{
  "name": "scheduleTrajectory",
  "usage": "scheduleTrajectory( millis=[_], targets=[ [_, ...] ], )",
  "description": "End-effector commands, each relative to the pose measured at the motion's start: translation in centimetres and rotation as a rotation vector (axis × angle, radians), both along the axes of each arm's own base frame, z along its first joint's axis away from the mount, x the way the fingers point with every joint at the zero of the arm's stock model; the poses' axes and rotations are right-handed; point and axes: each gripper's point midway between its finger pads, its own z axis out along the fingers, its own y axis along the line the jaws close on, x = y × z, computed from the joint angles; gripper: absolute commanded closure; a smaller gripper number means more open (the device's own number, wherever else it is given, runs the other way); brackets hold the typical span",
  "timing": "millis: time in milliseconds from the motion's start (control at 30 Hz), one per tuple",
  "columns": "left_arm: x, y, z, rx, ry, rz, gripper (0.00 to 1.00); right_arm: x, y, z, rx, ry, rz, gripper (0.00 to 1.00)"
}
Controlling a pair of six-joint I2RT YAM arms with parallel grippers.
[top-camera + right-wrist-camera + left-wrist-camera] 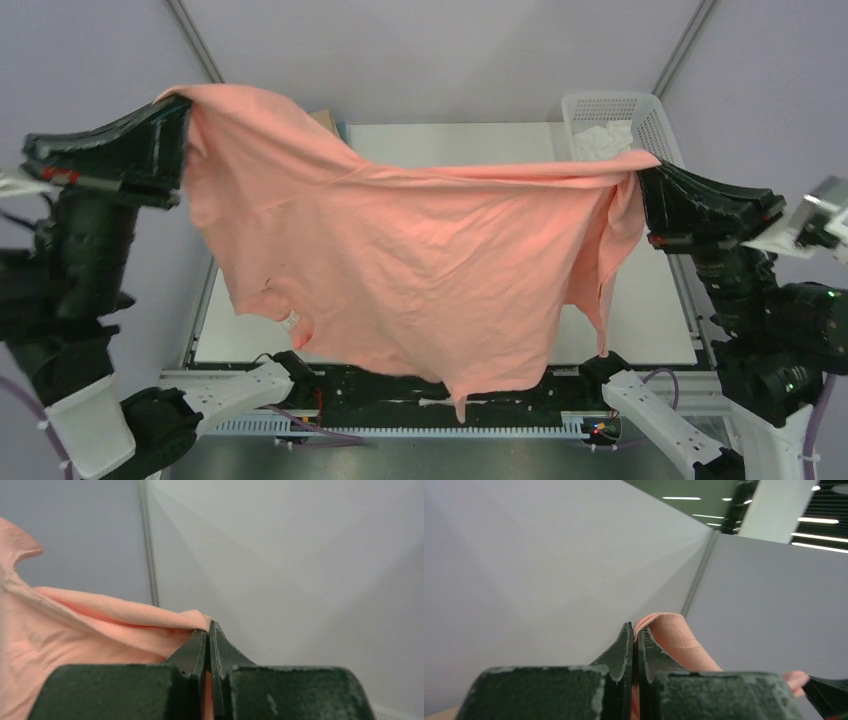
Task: Fold and stack the t-shirts
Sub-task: Flatten out the tshirt
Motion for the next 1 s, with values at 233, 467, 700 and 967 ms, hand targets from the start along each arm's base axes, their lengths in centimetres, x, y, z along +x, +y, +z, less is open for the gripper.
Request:
scheduleTrajectory(
  millis=[233,467,700,967],
  targets=[
    [33.9,-6.4,-25.9,0.317,0.694,0.63,0.97,22.4,-2.6,-25.3,-0.044,0.593,-0.653,1.0],
    [44.0,-8.9,-49.9,0.51,1.155,0.55,0.21,29.9,-2.2,-42.4,-0.197,0.93,-0.702,0.49],
    [42.8,-10.0,-49.8,0.496,1.155,0.441,0.19,30.4,-1.4,-42.2,-0.19,0.957,-0.628,0.02],
    [32.8,-16.6,-51.5,0.411,1.193,0.022,0.17,26.8,2.9,-43.7,-0.218,0.985,-0.327,0.02]
  ],
)
